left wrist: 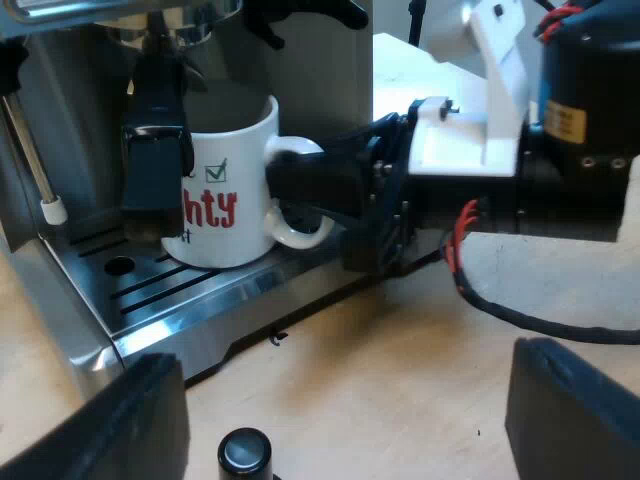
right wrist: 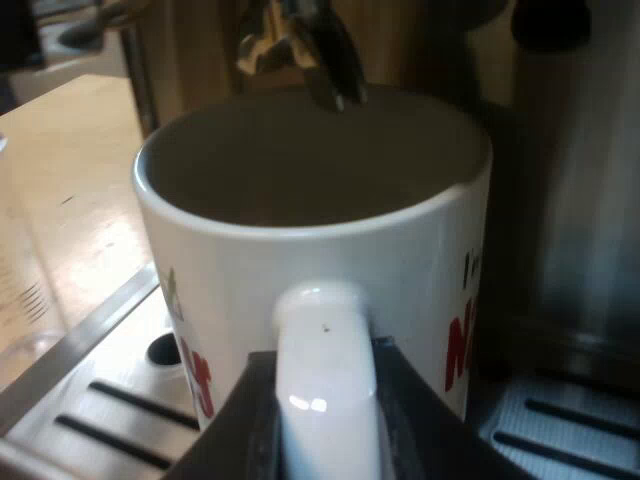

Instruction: Place mug into machine

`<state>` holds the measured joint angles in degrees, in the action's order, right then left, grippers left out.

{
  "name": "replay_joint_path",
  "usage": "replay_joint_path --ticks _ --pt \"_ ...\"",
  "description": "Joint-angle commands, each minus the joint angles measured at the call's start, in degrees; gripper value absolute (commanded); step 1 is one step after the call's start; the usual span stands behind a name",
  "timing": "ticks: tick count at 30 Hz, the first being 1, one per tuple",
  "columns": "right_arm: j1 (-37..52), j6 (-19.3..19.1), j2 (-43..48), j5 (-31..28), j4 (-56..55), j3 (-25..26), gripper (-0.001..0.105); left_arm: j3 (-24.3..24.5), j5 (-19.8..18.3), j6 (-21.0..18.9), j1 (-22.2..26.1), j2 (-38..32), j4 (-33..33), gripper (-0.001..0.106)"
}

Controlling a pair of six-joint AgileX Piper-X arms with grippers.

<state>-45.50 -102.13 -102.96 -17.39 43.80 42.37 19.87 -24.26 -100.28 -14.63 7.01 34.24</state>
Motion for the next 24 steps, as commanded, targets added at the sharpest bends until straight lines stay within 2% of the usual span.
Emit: replay_joint_path --ticks 1,7,19,22,24 --pt "-0.1 -0.5 -0.7 -0.4 1.3 2.2 0.000 0.0 -0.4 0.2 0.2 0.0 -0.4 0.067" --pt "-0.1 0.4 -2.3 -0.4 1.0 4.8 0.000 0.0 -0.4 0.2 0.2 0.0 -0.4 0.067" --pt "-0.1 0.4 -2.8 -0.4 0.6 4.8 0.000 0.0 -0.4 0.2 0.2 0.0 -0.8 0.067" --pt "-0.1 0.8 -2.8 -0.4 0.5 4.8 0.017 0.0 -0.4 0.2 0.2 0.0 -0.8 0.067" --pt "-0.1 2.2 -2.8 -0.4 0.3 4.8 0.037 0.0 -0.4 0.2 0.2 0.0 -0.8 0.067"
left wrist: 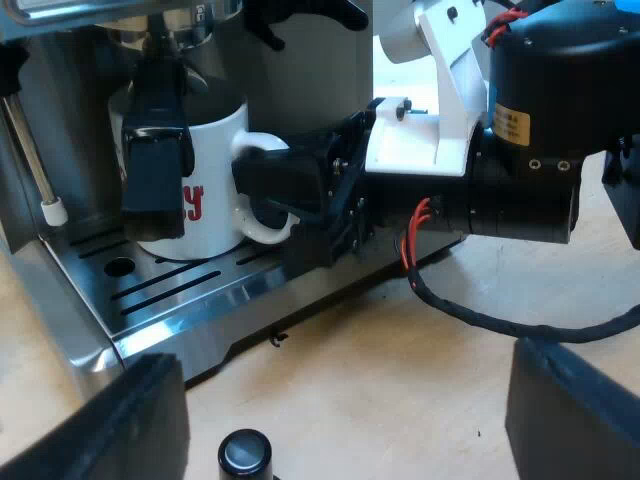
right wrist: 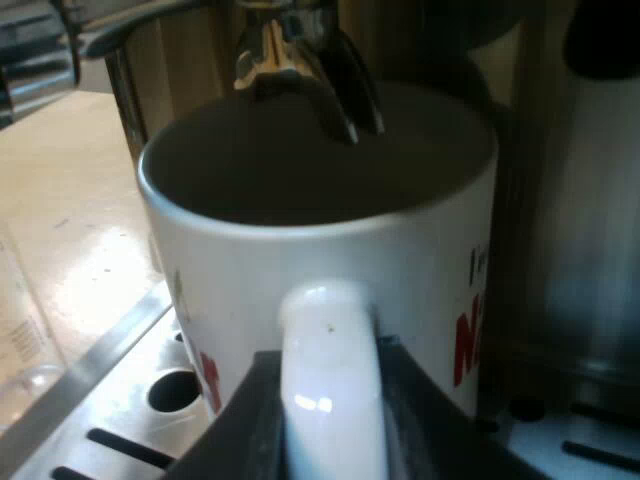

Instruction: Place mug into machine

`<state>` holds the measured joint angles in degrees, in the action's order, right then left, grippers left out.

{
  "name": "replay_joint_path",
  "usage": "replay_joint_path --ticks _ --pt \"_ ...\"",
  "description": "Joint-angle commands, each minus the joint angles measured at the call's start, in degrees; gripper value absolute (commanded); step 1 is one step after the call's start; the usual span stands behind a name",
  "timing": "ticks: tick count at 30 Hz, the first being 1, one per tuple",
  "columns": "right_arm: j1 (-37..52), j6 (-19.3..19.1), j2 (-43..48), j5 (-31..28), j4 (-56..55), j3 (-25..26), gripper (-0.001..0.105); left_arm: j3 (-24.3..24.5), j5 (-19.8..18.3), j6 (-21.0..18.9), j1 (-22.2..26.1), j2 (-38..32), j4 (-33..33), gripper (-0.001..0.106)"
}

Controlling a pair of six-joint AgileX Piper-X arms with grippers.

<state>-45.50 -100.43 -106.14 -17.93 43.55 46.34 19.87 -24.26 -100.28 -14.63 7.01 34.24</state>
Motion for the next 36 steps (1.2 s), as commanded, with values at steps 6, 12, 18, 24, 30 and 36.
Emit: replay_joint_path --ticks 6,12,18,24,30,36 --pt "-0.1 0.4 1.3 0.0 -0.6 0.9 0.053 0.0 -0.4 0.2 0.2 0.0 -0.8 0.067" --pt "-0.2 0.4 4.1 0.0 -5.8 0.9 0.054 0.0 -0.4 0.2 0.2 0.0 -0.8 0.067" --pt "-1.2 0.4 9.4 -0.3 -6.8 -1.7 0.054 0.0 -0.4 0.2 0.2 0.0 -1.0 0.067" --pt "-2.4 0.0 15.0 -0.4 -9.2 -5.9 0.054 0.0 -0.4 0.2 0.2 0.0 -1.1 0.067" --pt "-4.0 0.0 21.7 -4.2 -9.2 -11.5 0.054 0.0 -0.4 0.2 0.2 0.0 -1.1 0.067" --pt "-6.3 -0.1 30.6 -6.9 -13.8 -15.2 0.054 0.0 -0.4 0.2 0.2 0.0 -1.1 0.067"
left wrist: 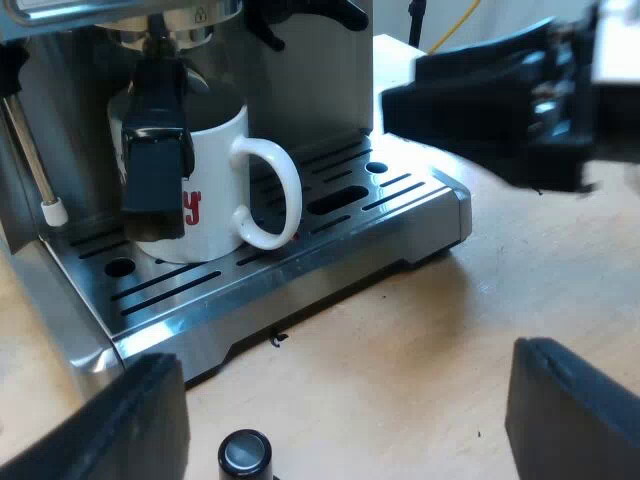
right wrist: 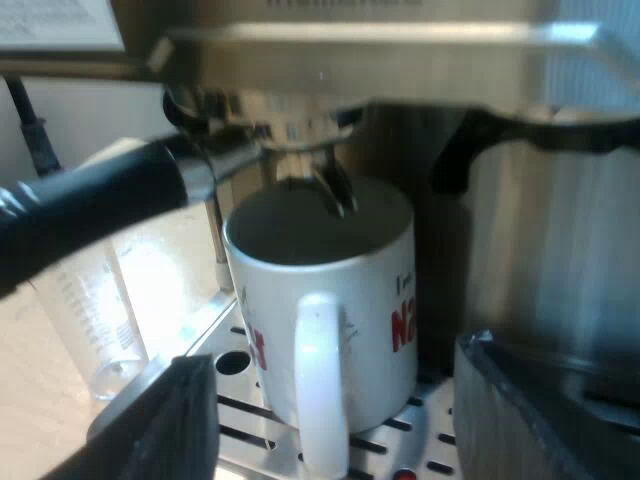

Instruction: Place mug into machine

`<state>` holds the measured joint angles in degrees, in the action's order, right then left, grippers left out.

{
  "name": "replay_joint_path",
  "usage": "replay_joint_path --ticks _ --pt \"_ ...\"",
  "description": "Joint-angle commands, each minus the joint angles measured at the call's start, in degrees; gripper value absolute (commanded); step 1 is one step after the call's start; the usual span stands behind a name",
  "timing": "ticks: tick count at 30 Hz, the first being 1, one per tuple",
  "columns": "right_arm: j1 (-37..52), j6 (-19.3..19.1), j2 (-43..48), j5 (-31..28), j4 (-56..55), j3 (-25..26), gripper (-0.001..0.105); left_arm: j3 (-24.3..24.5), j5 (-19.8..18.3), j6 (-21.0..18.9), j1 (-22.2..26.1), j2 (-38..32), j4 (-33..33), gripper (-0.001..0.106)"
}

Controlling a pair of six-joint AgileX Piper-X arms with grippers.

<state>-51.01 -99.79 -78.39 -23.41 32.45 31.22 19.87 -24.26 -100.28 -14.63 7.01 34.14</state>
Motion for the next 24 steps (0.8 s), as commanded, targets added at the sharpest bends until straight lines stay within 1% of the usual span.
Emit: replay_joint_path --ticks 1,5,7,8,9,10,12,13,15,16,17,21,24 --pt "-1.0 -0.7 3.8 -1.8 -3.5 -0.1 0.054 0.0 -0.4 0.2 0.2 0.0 -1.1 0.067" --pt "-2.8 -0.7 9.2 -2.5 -10.8 -0.1 0.054 0.0 -0.5 0.2 0.2 0.0 -1.4 0.067" --pt "-3.6 -0.7 11.5 -3.0 -12.9 -0.1 0.054 0.0 -1.8 0.2 0.2 0.0 -1.4 0.067" --pt "-4.1 -0.7 12.9 -4.0 -14.4 -0.1 0.053 0.0 -3.4 -0.3 0.2 0.0 -1.4 0.067" --pt "-4.7 -0.7 14.4 -5.2 -15.9 -0.1 0.051 0.2 -5.0 -1.4 0.2 0.0 -1.4 0.067" --pt "-4.8 -0.7 15.1 -5.9 -16.6 -0.1 0.049 0.3 -5.3 -1.8 0.2 0.0 -1.4 0.067" --pt "-5.9 -0.9 17.6 -7.2 -18.7 -0.1 0.036 1.2 -6.4 -3.3 0.2 0.0 -1.4 0.067" --pt "-6.2 -0.9 18.2 -7.6 -19.4 -0.1 0.032 1.7 -6.6 -3.5 0.2 0.0 -1.4 0.068" --pt "-7.0 -1.0 20.4 -7.7 -20.7 -0.1 0.013 3.5 -6.6 -3.6 0.2 0.0 -1.4 0.068" --pt "-7.3 -1.0 21.0 -7.7 -20.8 -0.1 0.010 4.0 -6.6 -3.6 0.2 0.0 -1.4 0.068" --pt "-7.6 -1.0 22.0 -7.7 -21.2 -0.1 0.000 5.2 -6.6 -3.6 0.2 0.0 -1.4 0.068" --pt "-8.0 -2.0 24.9 -7.7 -21.2 -0.1 0.000 9.0 -6.6 -3.6 0.2 -0.1 -1.4 0.068" --pt "-8.0 -2.1 26.5 -7.9 -21.2 -0.1 0.000 11.4 -6.6 -3.6 0.2 -0.1 -1.4 0.068"
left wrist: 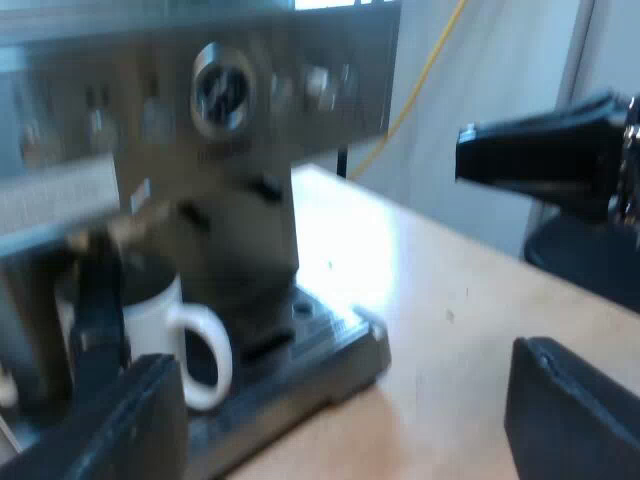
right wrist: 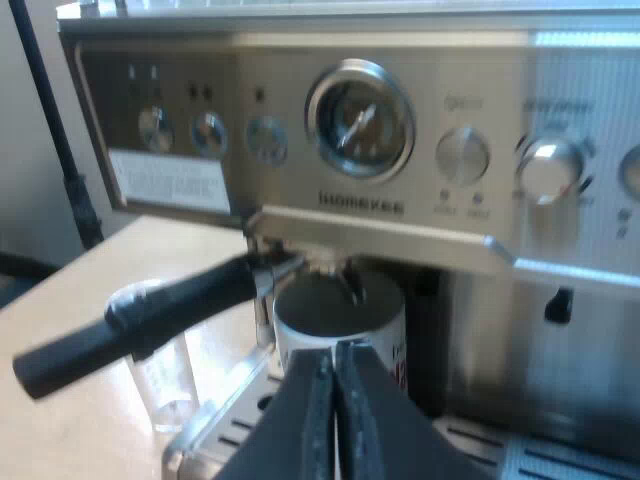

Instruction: Place mug into machine

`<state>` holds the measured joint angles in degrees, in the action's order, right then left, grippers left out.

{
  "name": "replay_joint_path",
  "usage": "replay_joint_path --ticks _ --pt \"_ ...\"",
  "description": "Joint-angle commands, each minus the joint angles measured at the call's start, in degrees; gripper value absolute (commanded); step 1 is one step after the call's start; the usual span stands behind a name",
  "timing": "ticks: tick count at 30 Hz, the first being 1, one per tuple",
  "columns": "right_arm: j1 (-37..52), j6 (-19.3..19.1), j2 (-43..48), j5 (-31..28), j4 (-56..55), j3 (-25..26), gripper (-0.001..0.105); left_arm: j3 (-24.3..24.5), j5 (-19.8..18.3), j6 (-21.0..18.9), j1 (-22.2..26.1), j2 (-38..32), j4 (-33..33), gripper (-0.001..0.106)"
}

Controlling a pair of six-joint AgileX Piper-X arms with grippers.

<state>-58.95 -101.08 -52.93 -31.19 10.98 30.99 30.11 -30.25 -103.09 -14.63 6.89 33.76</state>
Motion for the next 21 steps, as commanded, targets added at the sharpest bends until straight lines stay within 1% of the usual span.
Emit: replay_joint_path --ticks 1,3,10,16,19,21 --pt "-0.1 -0.8 1.4 -0.1 0.3 0.1 0.000 1.6 -0.6 -0.8 0.2 0.0 -1.0 0.068" --pt "-0.1 -0.8 2.5 -0.1 0.3 0.1 0.000 2.5 -0.6 -0.8 0.2 -0.1 -1.0 0.068" --pt "-0.1 -0.7 2.9 0.2 0.3 0.1 0.000 2.6 0.2 -0.8 0.2 -0.1 -1.0 0.068" --pt "-0.1 -0.7 2.0 0.6 0.3 0.4 0.000 2.4 3.0 -0.4 0.2 0.2 -1.1 0.068" --pt "-0.1 -0.7 -0.6 1.0 0.3 2.0 0.000 2.4 3.7 -0.4 0.2 1.1 -2.0 0.068" --pt "0.0 -0.7 -3.8 1.9 0.3 4.2 0.000 2.4 3.8 -0.4 0.2 3.1 -2.8 0.068"
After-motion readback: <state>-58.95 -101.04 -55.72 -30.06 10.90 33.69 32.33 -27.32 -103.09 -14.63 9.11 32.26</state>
